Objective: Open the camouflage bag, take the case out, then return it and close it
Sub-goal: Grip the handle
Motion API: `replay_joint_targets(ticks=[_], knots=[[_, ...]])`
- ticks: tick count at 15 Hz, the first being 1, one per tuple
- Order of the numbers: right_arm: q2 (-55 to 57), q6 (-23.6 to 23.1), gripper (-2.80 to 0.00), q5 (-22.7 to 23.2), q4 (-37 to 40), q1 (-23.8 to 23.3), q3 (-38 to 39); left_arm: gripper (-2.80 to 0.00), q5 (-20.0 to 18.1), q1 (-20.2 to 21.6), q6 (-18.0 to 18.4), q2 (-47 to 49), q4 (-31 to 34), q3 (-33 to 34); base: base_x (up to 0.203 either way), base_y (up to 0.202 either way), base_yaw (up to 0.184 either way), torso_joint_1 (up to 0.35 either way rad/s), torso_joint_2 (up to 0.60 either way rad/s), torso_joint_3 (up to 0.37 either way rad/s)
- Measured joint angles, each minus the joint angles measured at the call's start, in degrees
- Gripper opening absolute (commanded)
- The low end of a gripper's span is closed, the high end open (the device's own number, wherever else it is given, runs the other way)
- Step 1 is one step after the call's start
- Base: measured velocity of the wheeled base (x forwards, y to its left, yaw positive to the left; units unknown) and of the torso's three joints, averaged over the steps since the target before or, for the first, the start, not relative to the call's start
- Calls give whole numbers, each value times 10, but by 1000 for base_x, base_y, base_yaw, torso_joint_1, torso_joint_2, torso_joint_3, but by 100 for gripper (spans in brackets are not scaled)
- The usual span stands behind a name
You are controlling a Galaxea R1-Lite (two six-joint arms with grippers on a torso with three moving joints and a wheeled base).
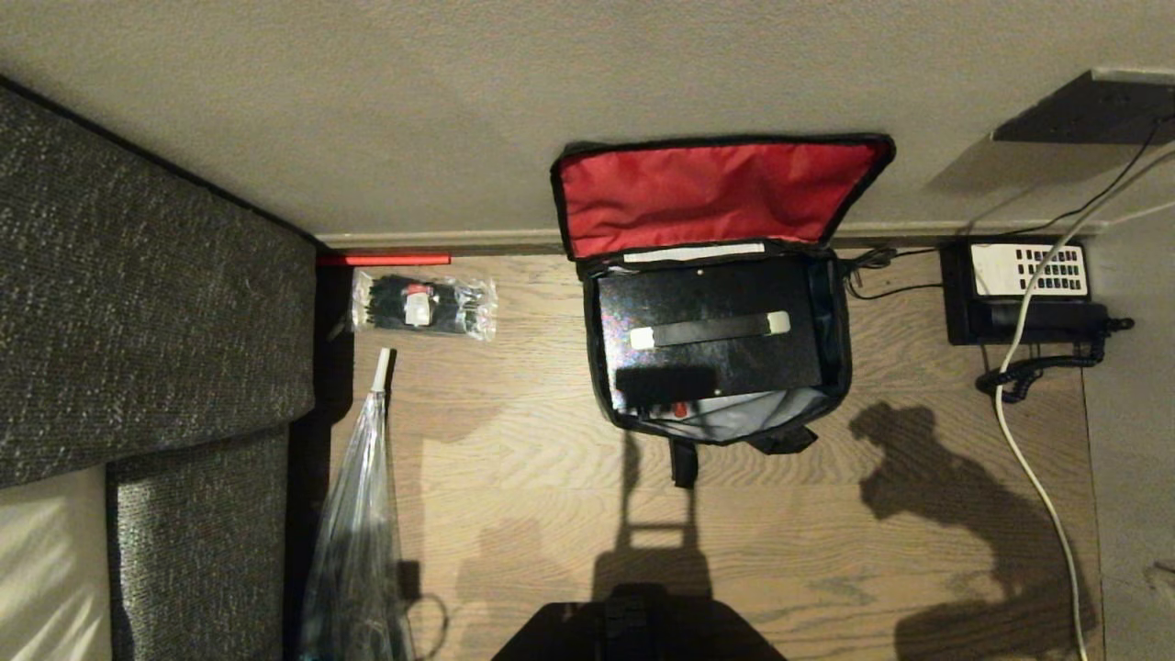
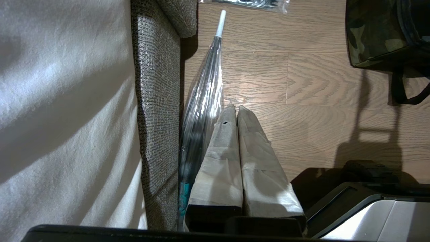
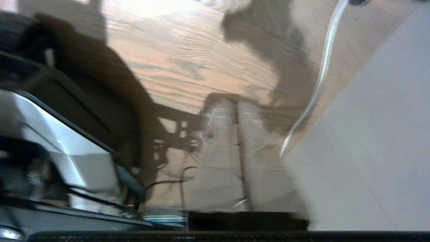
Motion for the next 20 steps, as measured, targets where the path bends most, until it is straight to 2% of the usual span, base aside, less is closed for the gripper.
replay_joint_targets(ticks=[3,5,7,9,11,12,13,16,18,20], knots=[[179,38,0,13,18,28,-128,-280,0,0,0,0,0,0,0,0,0,0,0,0],[319,52,0,-16,27,59,-268,-280,0,0,0,0,0,0,0,0,0,0,0,0],[449,51,0,-79,13,102,-398,-280,0,0,0,0,0,0,0,0,0,0,0,0],[552,13,0,-193,-33,161,-473,-280,0,0,0,0,0,0,0,0,0,0,0,0],[613,-86,0,-328,-117,227,-479,-280,0,0,0,0,0,0,0,0,0,0,0,0],[631,-141,0,-372,-169,256,-458,-280,0,0,0,0,0,0,0,0,0,0,0,0],[644,-192,0,-394,-220,275,-440,-280,0,0,0,0,0,0,0,0,0,0,0,0],[656,-390,0,-398,-392,302,-378,-280,0,0,0,0,0,0,0,0,0,0,0,0],[658,-561,0,-380,-552,306,-305,-280,0,0,0,0,0,0,0,0,0,0,0,0],[668,-736,0,-335,-728,303,-241,-280,0,0,0,0,0,0,0,0,0,0,0,0]])
